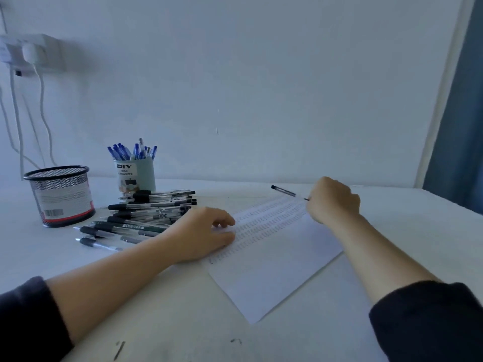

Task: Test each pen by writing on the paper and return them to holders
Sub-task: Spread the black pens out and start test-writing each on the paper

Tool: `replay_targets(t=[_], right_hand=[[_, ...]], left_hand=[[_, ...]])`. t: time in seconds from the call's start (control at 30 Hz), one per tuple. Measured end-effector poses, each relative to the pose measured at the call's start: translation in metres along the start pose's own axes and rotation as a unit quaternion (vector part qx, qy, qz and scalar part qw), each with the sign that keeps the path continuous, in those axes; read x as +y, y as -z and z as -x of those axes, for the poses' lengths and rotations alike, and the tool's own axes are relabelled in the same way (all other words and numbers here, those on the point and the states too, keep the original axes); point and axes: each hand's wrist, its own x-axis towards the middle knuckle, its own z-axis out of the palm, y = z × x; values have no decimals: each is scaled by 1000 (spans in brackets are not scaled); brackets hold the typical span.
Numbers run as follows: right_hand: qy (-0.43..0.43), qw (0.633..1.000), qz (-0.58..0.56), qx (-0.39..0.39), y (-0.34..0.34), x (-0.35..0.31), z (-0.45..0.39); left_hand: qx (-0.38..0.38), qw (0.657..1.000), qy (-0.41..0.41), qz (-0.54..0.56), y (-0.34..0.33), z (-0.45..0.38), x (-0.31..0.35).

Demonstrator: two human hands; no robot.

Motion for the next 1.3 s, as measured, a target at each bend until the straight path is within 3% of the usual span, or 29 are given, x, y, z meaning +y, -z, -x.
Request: replay_targets(t=[0.1,0.27,0.4,0.47,0.53,0.6,0.73,0.83,1.0,1.3], right_hand=[[-66,997,40,-16,6,21,-5],[-93,988,70,-96,3,18,-2],[-68,979,158,-108,-1,8,3],[3,979,181,-97,-5,0,6],[123,978,108,-127,-11,-11,11],[205,957,27,-205,-15,-24,21],[232,916,-35,-327,-25,-43,34],[240,908,-43,-342,-26,-46,36],[253,894,-101,-355,-21,-44,39],[257,893,-97,-357,-19,-44,40]], left_hand=[[10,1000,8,-15,3,-2,-2],[7,1000,6,-29,3,-3,-6],[5,999,-12,-38,5,-3,-2],[20,999,-22,-41,12,-3,-1],[66,997,-8,-30,28,-4,-6],[103,994,18,-31,49,-5,-21],[20,996,47,-67,80,3,-56],[-27,993,62,-99,82,6,-66],[2,989,58,-134,69,-1,-73],[46,978,67,-193,59,-5,-71]])
